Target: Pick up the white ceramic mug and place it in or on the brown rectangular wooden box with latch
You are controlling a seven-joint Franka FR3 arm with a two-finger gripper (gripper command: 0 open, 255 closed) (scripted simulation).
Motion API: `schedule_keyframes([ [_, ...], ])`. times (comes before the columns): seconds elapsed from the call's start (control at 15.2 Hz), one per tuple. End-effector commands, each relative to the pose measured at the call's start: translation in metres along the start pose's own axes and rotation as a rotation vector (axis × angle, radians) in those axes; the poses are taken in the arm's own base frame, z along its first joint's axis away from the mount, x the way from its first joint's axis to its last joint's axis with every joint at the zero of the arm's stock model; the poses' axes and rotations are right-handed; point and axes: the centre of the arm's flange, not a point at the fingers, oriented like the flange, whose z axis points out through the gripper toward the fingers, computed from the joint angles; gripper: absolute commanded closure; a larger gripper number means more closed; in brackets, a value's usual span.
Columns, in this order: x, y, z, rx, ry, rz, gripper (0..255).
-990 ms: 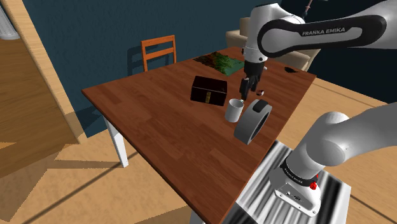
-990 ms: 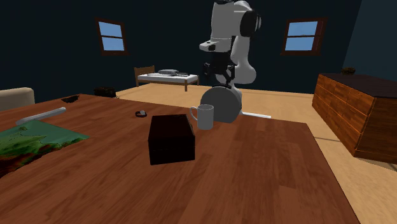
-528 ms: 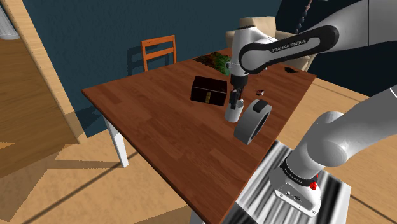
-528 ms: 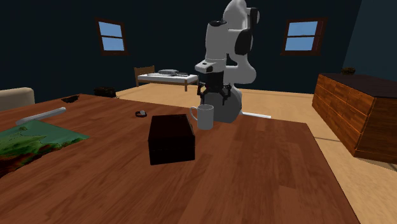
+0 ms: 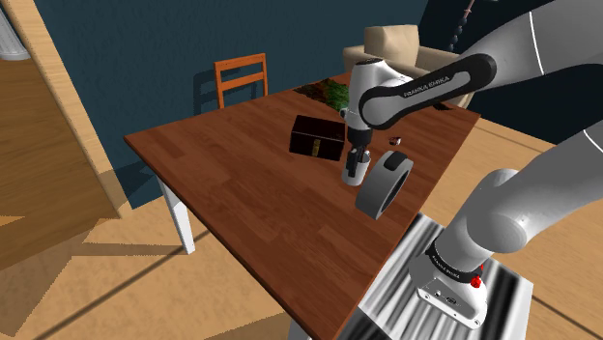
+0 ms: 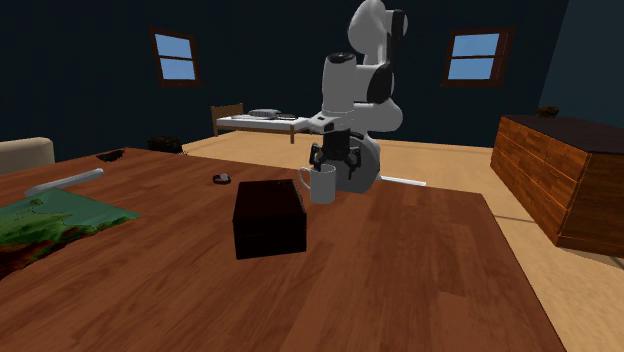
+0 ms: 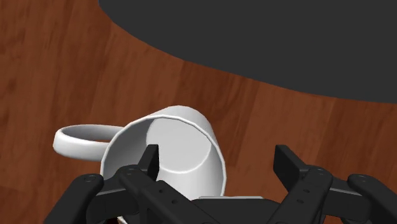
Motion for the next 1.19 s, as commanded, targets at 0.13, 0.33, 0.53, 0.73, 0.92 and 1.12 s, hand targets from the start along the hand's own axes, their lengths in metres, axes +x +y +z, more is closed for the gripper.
schedule_keyframes([
  [0.13,0.0004,-0.0001,0.0032,0.0,0.001,0.0,0],
  [0.33,0.0004,-0.0001,0.0032,0.0,0.001,0.0,0],
  [0.53,0.0004,-0.0001,0.0031,0.0,0.001,0.0,255],
  [0.73,0.0004,-0.0001,0.0031,0.0,0.001,0.0,255],
  [0.92,0.0004,0.0,0.0031,0.0,0.001,0.0,255],
  [1.12,-0.0006,0.0,-0.002,0.0,0.001,0.0,255],
])
